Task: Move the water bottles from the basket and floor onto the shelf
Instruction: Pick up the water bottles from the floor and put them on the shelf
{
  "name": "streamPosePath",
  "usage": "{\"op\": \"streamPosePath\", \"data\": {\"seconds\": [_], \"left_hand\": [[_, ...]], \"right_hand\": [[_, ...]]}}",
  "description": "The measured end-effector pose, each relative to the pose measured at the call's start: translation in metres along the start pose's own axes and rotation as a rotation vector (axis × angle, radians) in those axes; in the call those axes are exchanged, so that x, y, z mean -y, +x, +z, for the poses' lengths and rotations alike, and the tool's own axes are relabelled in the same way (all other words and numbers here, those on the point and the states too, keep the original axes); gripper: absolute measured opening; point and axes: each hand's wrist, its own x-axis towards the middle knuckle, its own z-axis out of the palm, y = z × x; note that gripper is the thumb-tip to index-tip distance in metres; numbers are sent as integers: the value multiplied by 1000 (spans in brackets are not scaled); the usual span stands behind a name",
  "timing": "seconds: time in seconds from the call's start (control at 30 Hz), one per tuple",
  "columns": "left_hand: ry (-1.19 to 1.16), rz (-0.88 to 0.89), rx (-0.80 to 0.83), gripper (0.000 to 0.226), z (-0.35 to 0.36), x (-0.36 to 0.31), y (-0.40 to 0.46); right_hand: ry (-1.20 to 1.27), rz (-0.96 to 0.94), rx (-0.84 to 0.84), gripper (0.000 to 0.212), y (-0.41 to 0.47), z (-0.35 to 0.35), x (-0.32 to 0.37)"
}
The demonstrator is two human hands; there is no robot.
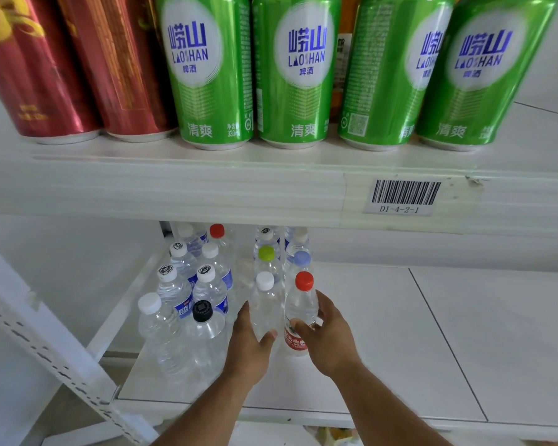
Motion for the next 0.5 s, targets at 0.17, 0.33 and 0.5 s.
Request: {"op": "streamPosePath", "data": {"seconds": [0.17, 0.33, 0.5], "left_hand": [[68, -84, 58, 96, -1, 0, -11], [137, -105, 122, 91, -4, 1, -41], [283, -54, 274, 80, -11, 5, -74]], "right_hand": [[-53, 11, 20, 47, -5, -2, -8], [-159, 139, 27, 84, -22, -5, -10], [-374, 187, 9, 77, -58, -12, -11]]}}
